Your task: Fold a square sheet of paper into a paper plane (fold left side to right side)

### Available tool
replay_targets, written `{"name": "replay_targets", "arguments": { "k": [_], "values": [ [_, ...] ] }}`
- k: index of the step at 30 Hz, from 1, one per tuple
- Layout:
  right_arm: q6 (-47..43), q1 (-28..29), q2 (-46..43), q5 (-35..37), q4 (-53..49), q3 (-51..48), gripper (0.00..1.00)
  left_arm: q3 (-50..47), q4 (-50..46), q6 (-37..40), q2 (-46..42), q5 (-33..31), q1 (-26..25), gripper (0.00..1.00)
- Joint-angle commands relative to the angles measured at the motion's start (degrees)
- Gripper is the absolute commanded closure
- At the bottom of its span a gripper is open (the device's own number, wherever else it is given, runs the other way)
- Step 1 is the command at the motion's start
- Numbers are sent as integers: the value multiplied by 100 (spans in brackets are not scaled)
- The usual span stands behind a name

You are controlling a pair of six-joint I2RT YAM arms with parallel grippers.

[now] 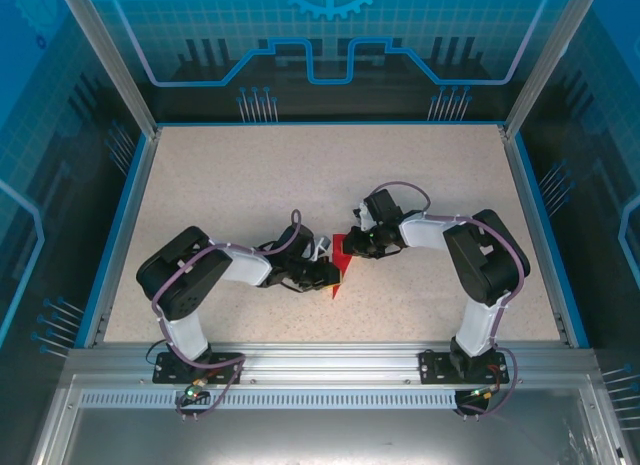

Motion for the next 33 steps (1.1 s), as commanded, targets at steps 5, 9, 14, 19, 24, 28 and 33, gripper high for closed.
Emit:
{"name": "replay_targets", "arguments": {
  "k": [5, 9, 14, 19, 24, 28, 33],
  "values": [
    [-94, -243, 123, -34, -248, -191, 82, -500, -718, -156, 179, -480, -59, 90],
    [-122, -395, 174, -133, -216, -82, 82, -626, -714, -165, 198, -575, -67, 91],
    [-209, -527, 247, -138, -348, 173, 81, -642, -694, -174, 255, -603, -61, 92],
    [-349, -660, 411, -55, -595, 489, 80, -639, -625, -183, 321, -596, -60, 93],
    [-460, -839, 510, -39, -695, 658, 80, -629, -610, -191, 361, -588, -66, 93],
    [-515, -999, 589, -81, -726, 763, 79, -620, -597, -191, 376, -581, -63, 93],
    [-595, -1192, 766, -156, -795, 971, 78, -611, -598, -186, 361, -573, -64, 93]
  ]
}}
